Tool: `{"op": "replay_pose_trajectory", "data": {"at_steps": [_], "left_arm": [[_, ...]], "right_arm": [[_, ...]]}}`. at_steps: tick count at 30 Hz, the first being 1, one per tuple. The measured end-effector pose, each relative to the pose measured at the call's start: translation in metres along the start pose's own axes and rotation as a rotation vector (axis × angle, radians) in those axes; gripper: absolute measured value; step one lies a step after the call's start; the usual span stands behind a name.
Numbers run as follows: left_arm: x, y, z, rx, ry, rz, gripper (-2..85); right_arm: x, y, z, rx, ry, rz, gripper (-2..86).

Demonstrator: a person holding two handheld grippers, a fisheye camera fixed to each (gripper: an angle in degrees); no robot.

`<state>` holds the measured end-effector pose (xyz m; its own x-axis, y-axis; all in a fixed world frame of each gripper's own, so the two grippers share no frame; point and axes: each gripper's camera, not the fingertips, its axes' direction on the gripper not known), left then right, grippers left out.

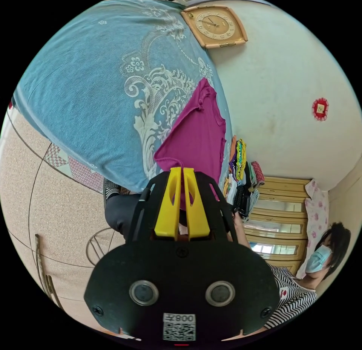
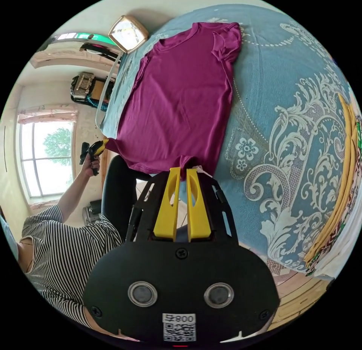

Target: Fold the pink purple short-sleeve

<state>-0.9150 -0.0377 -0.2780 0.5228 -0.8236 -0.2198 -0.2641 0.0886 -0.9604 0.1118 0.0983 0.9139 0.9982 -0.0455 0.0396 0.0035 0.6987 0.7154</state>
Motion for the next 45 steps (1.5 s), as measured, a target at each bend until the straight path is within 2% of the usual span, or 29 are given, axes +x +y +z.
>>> {"op": "replay_pose_trajectory", "data": {"at_steps": [5, 10, 13, 23, 27, 34, 45], "left_arm": [[-0.004, 0.008, -0.003, 0.006, 0.045, -0.010, 0.8], [-0.005, 0.024, -0.016, 0.022, 0.115, 0.004, 0.7], [-0.007, 0.040, -0.024, 0.027, 0.155, 0.011, 0.7], [-0.024, 0.066, -0.022, 0.004, 0.093, -0.052, 0.6], [-0.020, 0.068, -0.022, -0.016, 0.067, -0.033, 0.7], [-0.026, 0.075, -0.025, -0.032, 0.045, -0.052, 0.7], [-0.036, 0.096, -0.034, -0.046, 0.029, -0.050, 0.7]], "right_arm": [[0.014, 0.024, -0.006, 0.055, -0.076, 0.037, 2.4], [0.020, 0.063, -0.034, 0.179, -0.304, 0.029, 2.1], [0.015, 0.086, -0.044, 0.197, -0.321, 0.023, 1.9], [0.056, 0.106, -0.028, 0.141, -0.082, 0.284, 1.1], [0.041, 0.123, -0.015, 0.146, -0.014, 0.219, 2.8], [0.011, 0.131, 0.027, 0.045, 0.131, 0.089, 6.4], [0.017, 0.142, 0.046, 0.041, 0.101, 0.146, 4.8]]}}
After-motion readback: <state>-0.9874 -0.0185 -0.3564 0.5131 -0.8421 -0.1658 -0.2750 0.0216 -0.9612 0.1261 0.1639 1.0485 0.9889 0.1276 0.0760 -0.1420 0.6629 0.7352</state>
